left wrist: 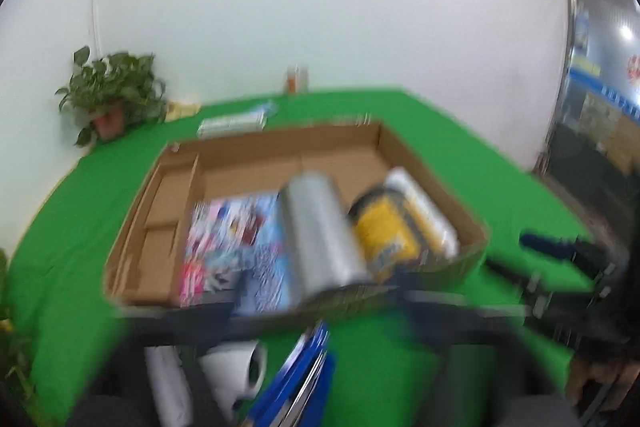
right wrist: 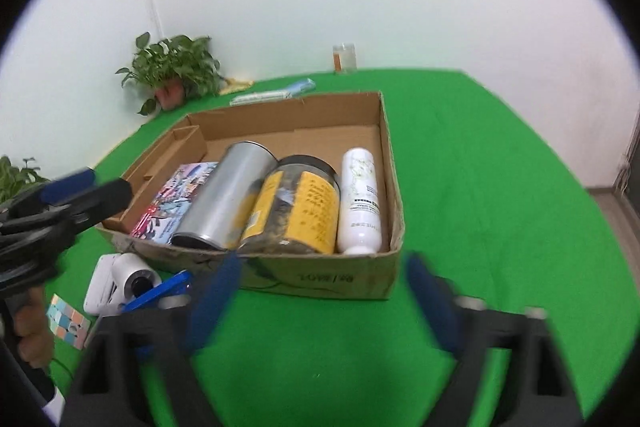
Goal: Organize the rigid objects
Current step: 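Open both grippers and withdraw them from the box, then move the right gripper to the blue stapler and grasp it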
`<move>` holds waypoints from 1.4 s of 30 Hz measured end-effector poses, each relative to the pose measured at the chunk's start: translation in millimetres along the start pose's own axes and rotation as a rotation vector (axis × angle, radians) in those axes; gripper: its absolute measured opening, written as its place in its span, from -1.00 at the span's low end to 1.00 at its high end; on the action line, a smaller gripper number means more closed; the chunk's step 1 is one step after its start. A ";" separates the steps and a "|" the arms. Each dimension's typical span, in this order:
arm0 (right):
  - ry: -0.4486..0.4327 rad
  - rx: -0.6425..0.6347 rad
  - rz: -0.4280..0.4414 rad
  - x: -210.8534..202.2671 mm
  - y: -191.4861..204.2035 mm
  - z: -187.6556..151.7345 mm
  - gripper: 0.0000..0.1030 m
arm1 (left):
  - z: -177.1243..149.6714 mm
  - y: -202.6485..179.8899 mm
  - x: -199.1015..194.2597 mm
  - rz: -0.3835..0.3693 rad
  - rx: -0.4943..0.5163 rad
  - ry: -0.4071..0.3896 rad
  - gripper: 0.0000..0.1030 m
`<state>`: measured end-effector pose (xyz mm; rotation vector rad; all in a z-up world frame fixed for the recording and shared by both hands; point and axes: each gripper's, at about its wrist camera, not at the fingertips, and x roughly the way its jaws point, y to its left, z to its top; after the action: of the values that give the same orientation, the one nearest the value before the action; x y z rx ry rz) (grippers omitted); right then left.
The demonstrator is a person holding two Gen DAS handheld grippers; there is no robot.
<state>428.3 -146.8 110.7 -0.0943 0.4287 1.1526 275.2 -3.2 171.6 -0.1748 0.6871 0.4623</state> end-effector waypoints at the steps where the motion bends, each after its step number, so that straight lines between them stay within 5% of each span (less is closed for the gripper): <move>1: 0.000 -0.010 -0.017 -2.4 4.6 -2.5 -0.04 | -8.5 5.2 -1.3 0.003 -0.014 0.026 -0.96; 3: -0.030 -0.020 0.006 -13.7 16.1 -8.8 0.09 | -28.6 16.8 -16.5 -0.005 -0.041 -0.013 -0.95; 4: -0.049 -0.026 -0.003 -20.5 21.0 -11.3 0.30 | -33.9 21.1 -25.4 0.004 -0.042 -0.041 -0.56; 5: -0.072 -0.031 -0.028 -26.1 25.7 -13.8 0.84 | -39.2 23.9 -34.0 0.027 -0.031 -0.053 0.63; 6: -0.114 -0.030 -0.043 -34.9 30.9 -17.2 1.00 | -43.8 25.0 -44.6 0.061 -0.021 -0.054 0.96; 7: -0.139 -0.026 -0.038 -40.6 33.5 -19.3 1.00 | -48.4 27.0 -51.6 0.092 -0.022 -0.080 1.00; 20: -0.060 -0.015 0.066 -41.9 70.9 -55.3 1.00 | -100.3 64.0 -68.4 0.073 -0.073 0.002 0.99; 28: 0.050 0.004 0.160 -24.9 85.4 -88.1 1.00 | -131.5 85.1 -48.5 -0.095 -0.136 0.130 0.96; 36: 0.100 0.085 0.175 -21.1 70.2 -103.5 1.00 | -143.8 74.7 -23.5 -0.192 -0.083 0.237 0.44; 42: 0.111 0.111 0.184 -21.2 57.8 -106.8 1.00 | -147.4 73.7 -10.8 -0.148 -0.074 0.282 0.11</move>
<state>339.3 -172.2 29.3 -0.0223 0.6087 1.3054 149.6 13.4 65.7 -0.3627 0.9265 0.3241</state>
